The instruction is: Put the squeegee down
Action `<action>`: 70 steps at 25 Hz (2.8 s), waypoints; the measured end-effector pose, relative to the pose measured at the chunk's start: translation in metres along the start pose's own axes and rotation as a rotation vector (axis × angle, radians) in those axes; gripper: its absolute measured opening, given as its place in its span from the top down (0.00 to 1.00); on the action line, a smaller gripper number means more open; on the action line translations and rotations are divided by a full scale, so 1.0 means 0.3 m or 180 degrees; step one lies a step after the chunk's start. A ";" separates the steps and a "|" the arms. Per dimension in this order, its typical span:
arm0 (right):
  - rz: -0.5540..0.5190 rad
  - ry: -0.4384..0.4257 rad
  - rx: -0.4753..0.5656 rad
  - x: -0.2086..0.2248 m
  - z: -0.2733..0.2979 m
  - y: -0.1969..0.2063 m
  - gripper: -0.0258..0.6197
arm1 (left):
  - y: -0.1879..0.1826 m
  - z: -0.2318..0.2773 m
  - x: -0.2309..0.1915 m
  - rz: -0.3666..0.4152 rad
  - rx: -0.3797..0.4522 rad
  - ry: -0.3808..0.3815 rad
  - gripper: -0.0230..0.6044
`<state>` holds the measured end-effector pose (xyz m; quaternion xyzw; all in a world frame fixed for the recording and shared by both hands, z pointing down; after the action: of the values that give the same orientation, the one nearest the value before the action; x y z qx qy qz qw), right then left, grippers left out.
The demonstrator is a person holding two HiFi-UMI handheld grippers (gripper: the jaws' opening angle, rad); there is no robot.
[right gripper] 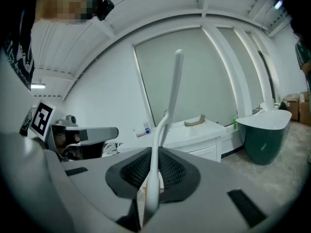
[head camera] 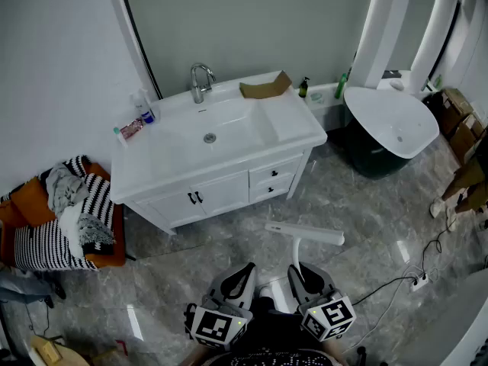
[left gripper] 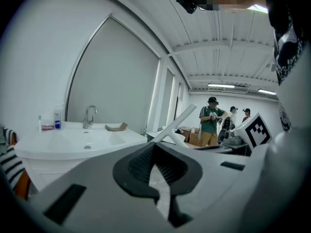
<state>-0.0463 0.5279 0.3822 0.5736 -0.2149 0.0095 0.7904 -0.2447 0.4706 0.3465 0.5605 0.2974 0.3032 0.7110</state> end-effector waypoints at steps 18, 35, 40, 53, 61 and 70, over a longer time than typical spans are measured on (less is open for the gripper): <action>0.0121 -0.0008 0.0059 0.108 -0.049 -0.004 0.88 | -0.017 0.103 0.090 0.0065 0.0114 0.0153 0.96; 0.0292 0.0080 0.0087 0.293 -0.051 -0.025 0.88 | 0.002 0.263 0.131 0.0054 -0.0006 0.0159 0.96; 0.0322 0.0204 0.0033 0.346 0.010 -0.064 0.88 | -0.008 0.358 0.082 0.0000 -0.0089 0.0228 0.96; 0.0287 0.0365 0.0004 0.471 0.332 -0.285 0.88 | -0.124 0.645 -0.189 -0.0143 -0.0034 0.0344 0.96; 0.0411 0.0388 0.0014 0.514 0.515 -0.302 0.88 | -0.138 0.785 -0.347 -0.0187 0.0009 0.0381 0.96; 0.0459 0.0438 -0.0025 0.595 0.592 -0.321 0.88 | -0.129 0.876 -0.401 -0.0261 -0.0058 0.0346 0.96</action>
<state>0.0825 0.2918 0.4023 0.5516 -0.2009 0.1050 0.8027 -0.1174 0.2094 0.3698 0.5241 0.3554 0.3065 0.7107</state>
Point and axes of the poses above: the fingertips, and each gripper's own axes: z forward along the fingers, x to its right, y out of its underside, the point moved 10 cm from there along -z, backward along the fingers, and after that the axes turned 5 degrees about z, right-handed, at the moved point
